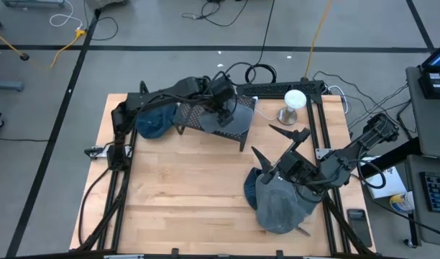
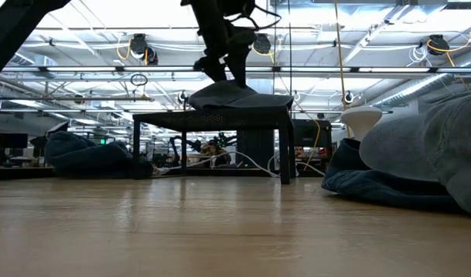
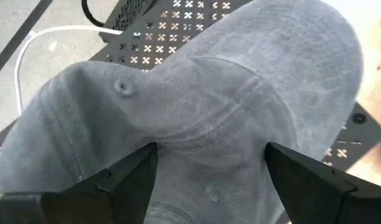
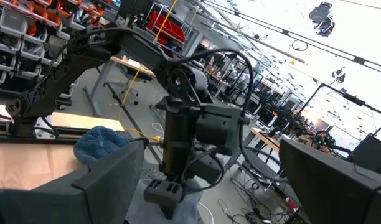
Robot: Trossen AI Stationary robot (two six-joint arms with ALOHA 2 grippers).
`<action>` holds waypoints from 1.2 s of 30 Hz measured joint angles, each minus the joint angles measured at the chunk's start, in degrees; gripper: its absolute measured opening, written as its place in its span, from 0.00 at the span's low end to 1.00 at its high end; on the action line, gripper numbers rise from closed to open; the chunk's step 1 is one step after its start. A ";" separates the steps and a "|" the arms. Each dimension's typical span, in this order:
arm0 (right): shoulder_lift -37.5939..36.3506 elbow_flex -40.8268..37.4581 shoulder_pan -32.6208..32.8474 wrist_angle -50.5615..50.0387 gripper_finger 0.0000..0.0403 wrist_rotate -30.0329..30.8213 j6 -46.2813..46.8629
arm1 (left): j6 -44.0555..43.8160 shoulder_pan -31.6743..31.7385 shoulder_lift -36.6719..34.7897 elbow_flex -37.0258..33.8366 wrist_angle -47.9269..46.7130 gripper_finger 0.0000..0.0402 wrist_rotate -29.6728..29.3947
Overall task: Pick & Place hat
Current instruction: Put the left gray cap on the shelf, then stack the gray cap on the gray cap on the shelf
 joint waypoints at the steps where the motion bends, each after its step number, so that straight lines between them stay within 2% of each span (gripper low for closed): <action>1: 0.00 0.00 0.00 0.00 0.91 -0.01 0.00 | 0.00 0.12 0.17 0.00 0.51 0.74 0.02; 9: 0.00 0.00 -0.07 -0.02 0.91 -0.01 -1.44 | 3.74 0.44 0.46 0.00 7.26 0.74 1.54; 14: 0.00 0.00 -0.07 0.00 0.91 -0.01 -1.44 | 4.43 0.99 0.47 0.00 7.51 0.74 1.26; 20: 0.00 0.00 -0.04 0.00 0.91 -0.01 -0.96 | -1.40 1.17 -1.36 0.02 6.22 0.74 0.02; 25: 0.00 0.00 0.02 -0.01 0.91 -0.01 4.46 | -8.75 1.22 -4.95 0.18 1.15 0.74 -1.26; 33: -0.05 -0.02 1.94 -0.54 0.91 -0.93 6.27 | -19.09 0.91 -10.68 0.11 -8.36 0.74 9.27; 36: -0.11 -0.02 1.85 -4.63 0.91 -9.39 6.91 | -19.71 -0.13 -12.81 0.09 -9.93 0.74 11.01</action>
